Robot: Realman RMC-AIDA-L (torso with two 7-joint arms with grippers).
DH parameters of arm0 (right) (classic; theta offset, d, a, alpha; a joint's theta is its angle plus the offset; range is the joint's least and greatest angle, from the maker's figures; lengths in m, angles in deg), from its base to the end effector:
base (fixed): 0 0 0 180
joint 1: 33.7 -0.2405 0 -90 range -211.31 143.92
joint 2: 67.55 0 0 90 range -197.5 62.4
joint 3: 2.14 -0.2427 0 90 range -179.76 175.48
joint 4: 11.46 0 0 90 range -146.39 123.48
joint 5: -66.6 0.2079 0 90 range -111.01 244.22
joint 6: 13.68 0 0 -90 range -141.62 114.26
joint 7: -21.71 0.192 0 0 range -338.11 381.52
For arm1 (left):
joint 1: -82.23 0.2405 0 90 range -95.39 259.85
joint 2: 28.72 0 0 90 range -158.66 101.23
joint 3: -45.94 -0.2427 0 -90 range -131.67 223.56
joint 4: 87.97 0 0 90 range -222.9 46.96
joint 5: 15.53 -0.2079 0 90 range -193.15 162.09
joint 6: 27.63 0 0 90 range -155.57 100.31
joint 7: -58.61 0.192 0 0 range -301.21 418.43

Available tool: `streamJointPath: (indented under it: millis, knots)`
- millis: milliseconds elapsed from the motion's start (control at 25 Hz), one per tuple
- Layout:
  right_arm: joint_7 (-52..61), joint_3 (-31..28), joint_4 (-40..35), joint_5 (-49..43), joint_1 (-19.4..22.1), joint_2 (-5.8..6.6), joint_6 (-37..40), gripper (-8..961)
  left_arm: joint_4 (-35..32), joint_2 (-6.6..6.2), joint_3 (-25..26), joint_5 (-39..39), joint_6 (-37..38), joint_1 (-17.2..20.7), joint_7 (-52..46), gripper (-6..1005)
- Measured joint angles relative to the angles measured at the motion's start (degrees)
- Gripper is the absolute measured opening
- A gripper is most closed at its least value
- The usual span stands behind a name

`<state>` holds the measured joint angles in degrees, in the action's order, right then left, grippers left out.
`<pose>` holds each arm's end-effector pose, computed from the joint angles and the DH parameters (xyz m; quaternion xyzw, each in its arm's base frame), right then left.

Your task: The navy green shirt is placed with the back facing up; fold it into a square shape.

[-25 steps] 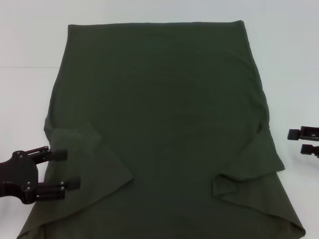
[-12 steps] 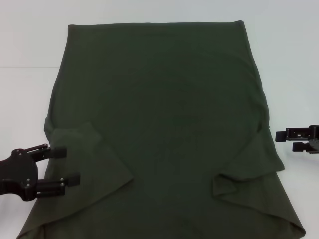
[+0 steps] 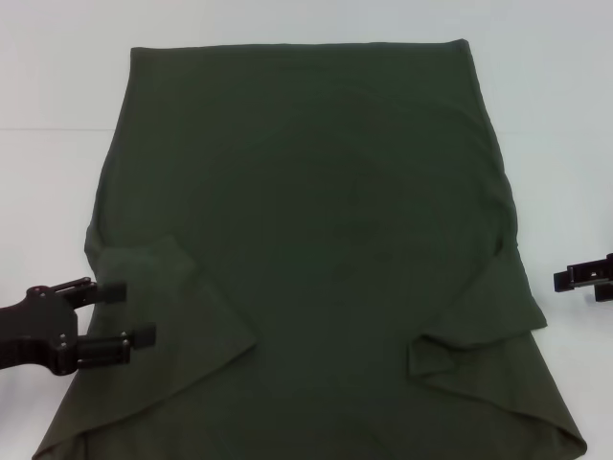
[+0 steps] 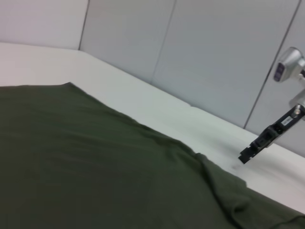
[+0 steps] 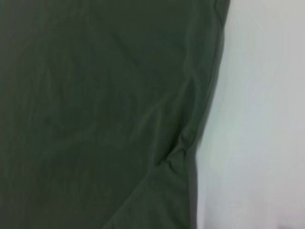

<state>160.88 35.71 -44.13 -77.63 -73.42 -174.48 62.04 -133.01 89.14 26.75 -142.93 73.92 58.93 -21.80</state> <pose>0.3245 0.3898 0.0278 -0.7509 0.6279 0.0266 0.2032 -0.2938 0.2942 0.0226 -0.9118 -0.2860 -0.2356 0.1771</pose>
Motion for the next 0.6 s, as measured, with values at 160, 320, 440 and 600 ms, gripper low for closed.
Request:
streamJointPath:
  millis: [160, 320, 440, 600]
  knots:
    - [-0.1, 0.0, 0.0, 0.2, -0.3, -0.46, -0.4, 840, 0.7, -0.05, -0.2, 0.0, -1.3, -0.1, -0.2, 888]
    - [0.2, 0.0, 0.0, 0.2, -1.3, -0.61, -0.2, 839, 0.7, -0.13, -0.2, 0.2, -1.4, -0.3, -0.4, 888]
    - [0.4, 0.0, 0.0, 0.1, -2.0, -0.93, 0.0, 839, 0.7, -0.27, -0.2, 0.1, -1.4, -0.6, -1.3, 888]
    - [0.4, 0.9, 0.2, -0.1, -2.7, -1.69, -0.3, 839, 0.7, -0.32, -0.2, -0.1, -1.4, -0.5, -1.6, 888]
